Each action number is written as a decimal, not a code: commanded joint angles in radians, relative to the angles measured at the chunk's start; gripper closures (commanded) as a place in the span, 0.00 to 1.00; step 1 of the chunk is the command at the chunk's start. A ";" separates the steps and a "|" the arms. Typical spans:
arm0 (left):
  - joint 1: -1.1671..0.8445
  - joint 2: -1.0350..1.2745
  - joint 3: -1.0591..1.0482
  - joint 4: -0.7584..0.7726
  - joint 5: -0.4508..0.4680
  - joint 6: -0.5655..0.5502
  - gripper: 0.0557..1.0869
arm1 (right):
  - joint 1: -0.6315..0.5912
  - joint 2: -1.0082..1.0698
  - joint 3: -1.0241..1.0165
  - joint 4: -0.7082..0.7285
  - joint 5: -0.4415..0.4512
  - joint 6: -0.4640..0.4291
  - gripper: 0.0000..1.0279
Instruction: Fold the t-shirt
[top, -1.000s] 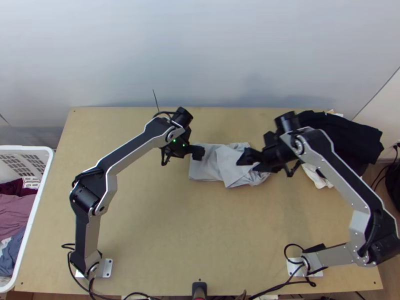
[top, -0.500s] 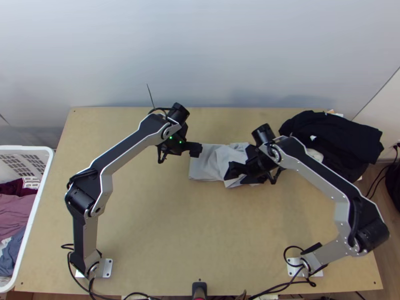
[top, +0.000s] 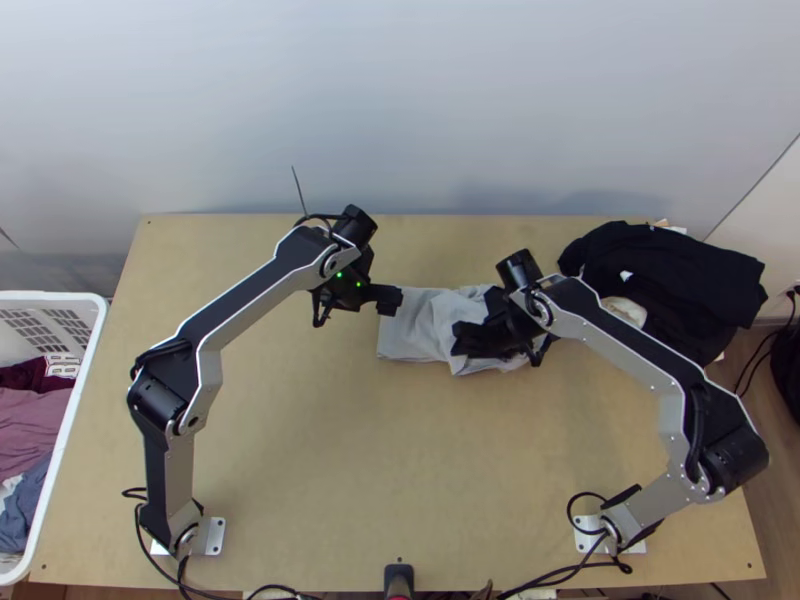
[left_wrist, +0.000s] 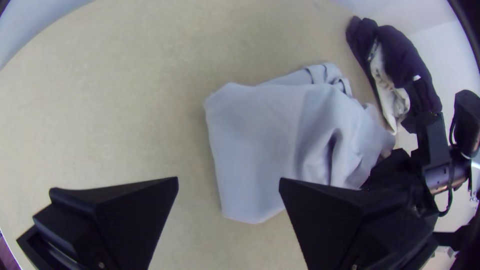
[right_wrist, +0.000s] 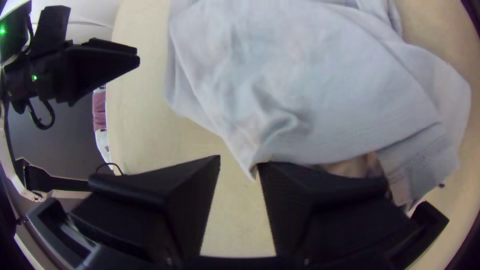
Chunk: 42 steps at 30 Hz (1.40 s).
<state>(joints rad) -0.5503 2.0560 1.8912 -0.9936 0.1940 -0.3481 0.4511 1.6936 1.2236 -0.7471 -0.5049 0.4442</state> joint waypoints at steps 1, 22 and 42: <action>-0.002 -0.003 0.000 -0.005 0.001 0.000 0.05 | -0.017 -0.028 0.005 0.054 0.014 -0.019 0.97; -0.011 -0.016 -0.006 -0.022 0.001 0.001 0.05 | -0.285 0.035 0.163 0.158 0.069 -0.058 0.97; -0.011 -0.003 -0.017 -0.022 0.001 -0.006 0.05 | -0.354 0.098 0.113 0.140 0.065 -0.056 0.04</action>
<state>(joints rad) -0.5617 2.0422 1.8717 -1.0210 0.1974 -0.3447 0.1143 1.8706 1.3602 -0.5621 -0.4374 0.3771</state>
